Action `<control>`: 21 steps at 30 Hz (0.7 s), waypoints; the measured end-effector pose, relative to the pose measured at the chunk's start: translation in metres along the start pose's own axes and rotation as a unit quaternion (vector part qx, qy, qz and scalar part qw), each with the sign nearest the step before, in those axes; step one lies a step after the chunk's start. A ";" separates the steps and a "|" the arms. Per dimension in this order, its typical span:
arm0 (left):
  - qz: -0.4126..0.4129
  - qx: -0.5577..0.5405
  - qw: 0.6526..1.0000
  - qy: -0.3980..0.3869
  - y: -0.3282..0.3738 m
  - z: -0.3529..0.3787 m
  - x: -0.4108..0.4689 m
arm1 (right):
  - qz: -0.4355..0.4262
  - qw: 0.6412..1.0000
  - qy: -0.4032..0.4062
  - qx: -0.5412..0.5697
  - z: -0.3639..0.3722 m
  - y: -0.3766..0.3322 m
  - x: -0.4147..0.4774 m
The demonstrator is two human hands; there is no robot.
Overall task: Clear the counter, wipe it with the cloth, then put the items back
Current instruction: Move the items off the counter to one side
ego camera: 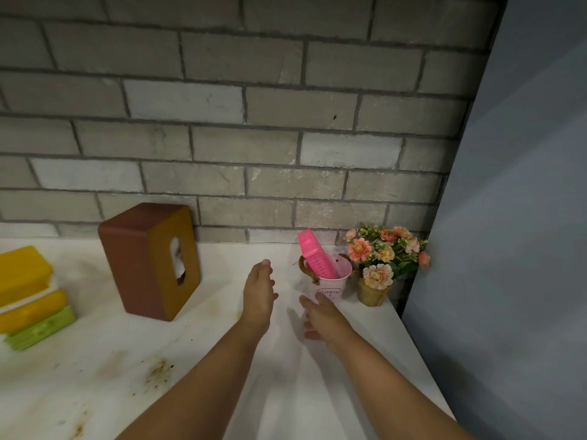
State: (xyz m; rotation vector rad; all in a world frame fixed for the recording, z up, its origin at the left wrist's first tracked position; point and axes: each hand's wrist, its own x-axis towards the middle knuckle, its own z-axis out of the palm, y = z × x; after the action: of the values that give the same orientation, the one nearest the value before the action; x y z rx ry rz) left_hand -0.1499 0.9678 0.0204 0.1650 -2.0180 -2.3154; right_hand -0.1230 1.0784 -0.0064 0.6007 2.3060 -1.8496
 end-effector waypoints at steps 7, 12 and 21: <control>0.167 0.053 0.981 0.080 0.041 -0.060 -0.030 | -0.041 0.998 -0.047 0.023 0.042 -0.020 -0.032; 0.290 0.178 0.930 0.139 0.064 -0.112 -0.022 | -0.059 0.994 -0.089 0.027 0.070 -0.037 -0.056; 0.231 0.373 0.866 0.239 0.093 -0.172 0.020 | -0.072 0.993 -0.097 0.004 0.119 -0.057 -0.074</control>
State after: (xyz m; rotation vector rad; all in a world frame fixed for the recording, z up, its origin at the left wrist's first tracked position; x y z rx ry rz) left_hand -0.1504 0.7830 0.0887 0.2267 -2.2212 -1.0056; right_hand -0.0946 0.9381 0.0420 0.2462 2.2676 -1.8851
